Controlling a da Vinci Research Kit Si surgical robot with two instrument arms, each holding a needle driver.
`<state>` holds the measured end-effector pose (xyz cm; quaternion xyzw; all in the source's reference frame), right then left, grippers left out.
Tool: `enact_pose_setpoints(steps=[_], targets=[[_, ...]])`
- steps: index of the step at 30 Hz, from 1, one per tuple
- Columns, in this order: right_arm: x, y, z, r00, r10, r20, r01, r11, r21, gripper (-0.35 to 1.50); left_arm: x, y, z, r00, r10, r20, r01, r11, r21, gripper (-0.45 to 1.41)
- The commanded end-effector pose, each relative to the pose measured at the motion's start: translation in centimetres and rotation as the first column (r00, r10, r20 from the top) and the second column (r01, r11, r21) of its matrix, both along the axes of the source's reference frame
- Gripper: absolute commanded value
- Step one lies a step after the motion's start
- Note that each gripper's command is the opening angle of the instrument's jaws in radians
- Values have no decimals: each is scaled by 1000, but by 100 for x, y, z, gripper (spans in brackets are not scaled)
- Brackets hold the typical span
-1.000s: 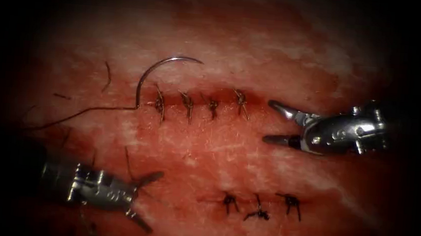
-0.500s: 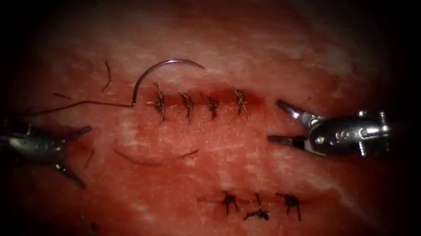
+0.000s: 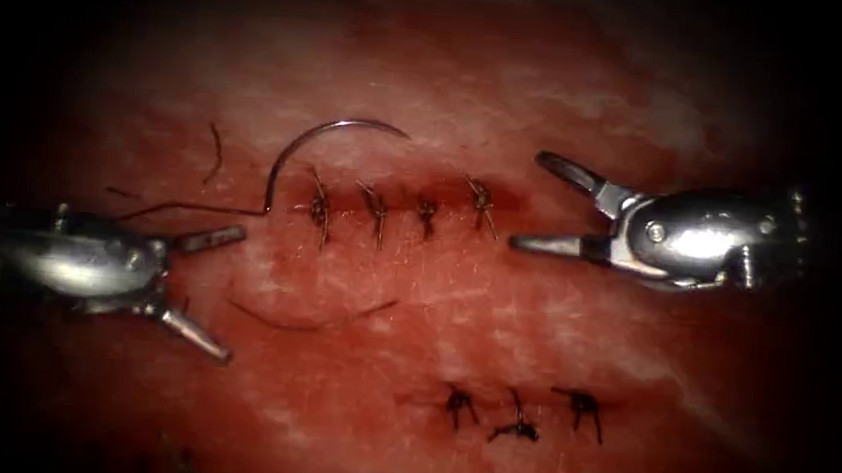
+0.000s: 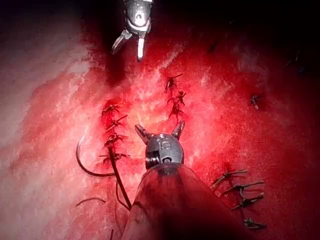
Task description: Wound Closure
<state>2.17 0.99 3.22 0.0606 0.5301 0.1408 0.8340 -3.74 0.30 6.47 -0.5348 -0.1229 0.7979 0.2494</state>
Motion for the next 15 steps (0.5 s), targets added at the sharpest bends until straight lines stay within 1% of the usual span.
enact_pose_setpoints(steps=[1, 3, 5, 8, 11, 13, 15], targets=[[8, -4, 0, 1000, 10, 7, -10, 1000, -7, 103, -6, -1, 6, 1000, -1, 25, 1, 1000, -22, 64], [7, -5, 2, 1000, 11, 4, -11, 1000, -9, 105, -5, 10, 11, 999, -26, 41, 29, 997, -75, 64], [5, -8, 5, 1000, -4, 18, 4, 1000, -7, 110, -3, 13, 17, 999, -44, 27, 46, 996, -82, 64], [2, -14, 8, 998, -30, 49, 30, 1000, 0, 111, 3, 9, 28, 999, -48, 17, 49, 994, -99, 64], [1, -15, 6, 998, -36, 50, 37, 999, -3, 111, 13, 9, 34, 998, -63, 12, 64, 991, -115, 64], [1, -17, 3, 998, -38, 48, 38, 999, -2, 111, 19, 6, 35, 995, -95, 10, 95, 987, -132, 58], [2, -21, 0, 998, -47, 48, 48, 999, -12, 111, 19, 5, 35, 993, -117, 16, 118, 982, -149, 56]])
